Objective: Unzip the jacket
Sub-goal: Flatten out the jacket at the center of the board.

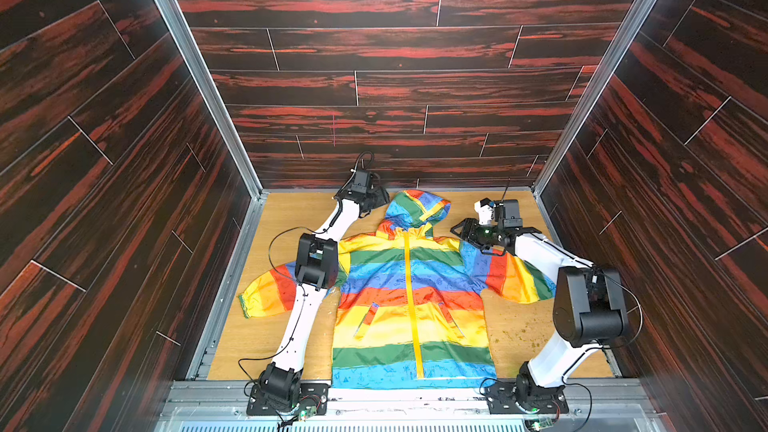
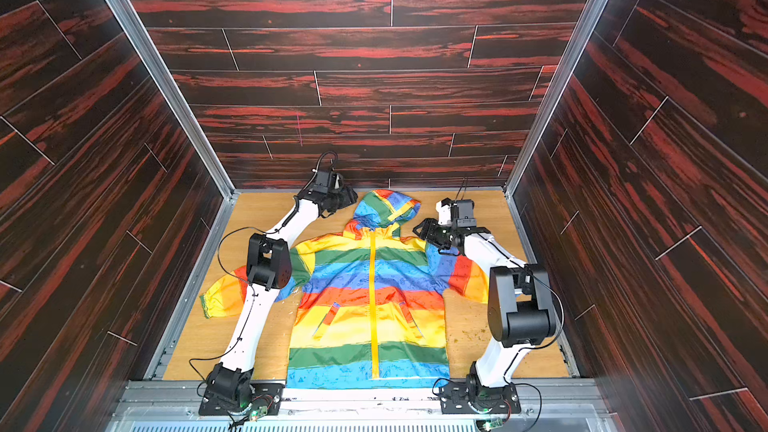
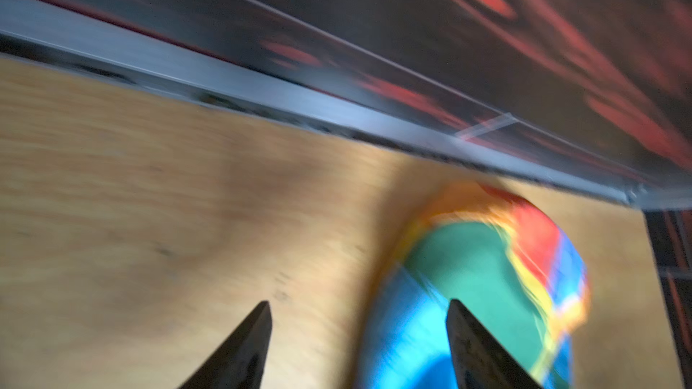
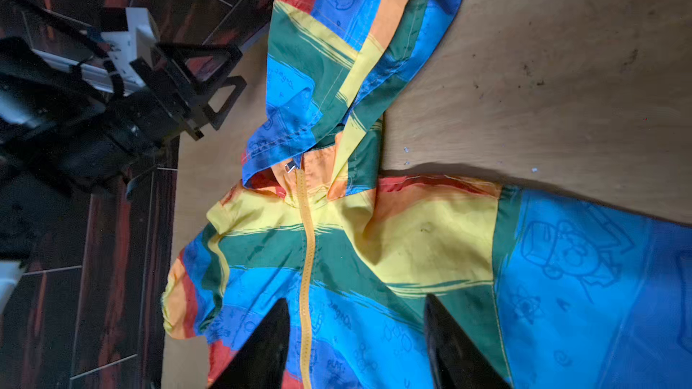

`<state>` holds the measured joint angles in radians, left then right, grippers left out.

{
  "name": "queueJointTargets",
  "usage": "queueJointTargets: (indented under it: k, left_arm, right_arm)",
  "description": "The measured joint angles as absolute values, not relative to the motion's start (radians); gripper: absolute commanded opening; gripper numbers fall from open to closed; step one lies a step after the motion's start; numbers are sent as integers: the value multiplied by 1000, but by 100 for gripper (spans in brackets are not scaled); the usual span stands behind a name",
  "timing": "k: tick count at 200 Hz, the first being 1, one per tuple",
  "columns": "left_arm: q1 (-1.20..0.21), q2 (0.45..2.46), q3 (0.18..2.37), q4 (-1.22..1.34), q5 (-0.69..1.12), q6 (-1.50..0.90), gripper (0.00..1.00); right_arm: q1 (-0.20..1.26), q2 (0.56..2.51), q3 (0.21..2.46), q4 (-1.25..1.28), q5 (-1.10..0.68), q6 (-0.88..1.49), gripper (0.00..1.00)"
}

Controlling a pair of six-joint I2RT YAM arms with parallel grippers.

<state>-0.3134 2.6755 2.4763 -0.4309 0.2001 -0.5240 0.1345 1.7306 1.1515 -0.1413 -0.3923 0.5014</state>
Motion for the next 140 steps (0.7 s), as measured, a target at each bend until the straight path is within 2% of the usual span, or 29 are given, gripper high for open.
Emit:
queueJointTargets:
  k: [56,96,140]
  left_arm:
    - [-471,2642,2524,-675,223,-165,79]
    - [-573,2642,2526,-798,109,11,79]
    - [-560,2642,2526,-841,-90,109,79]
  right_arm:
    - [134,1731,1151,-141,-380,501,64]
    - [134,1731,1148,-141,-369,500,64]
    - [129,1730,1113,-152,-360,496,63]
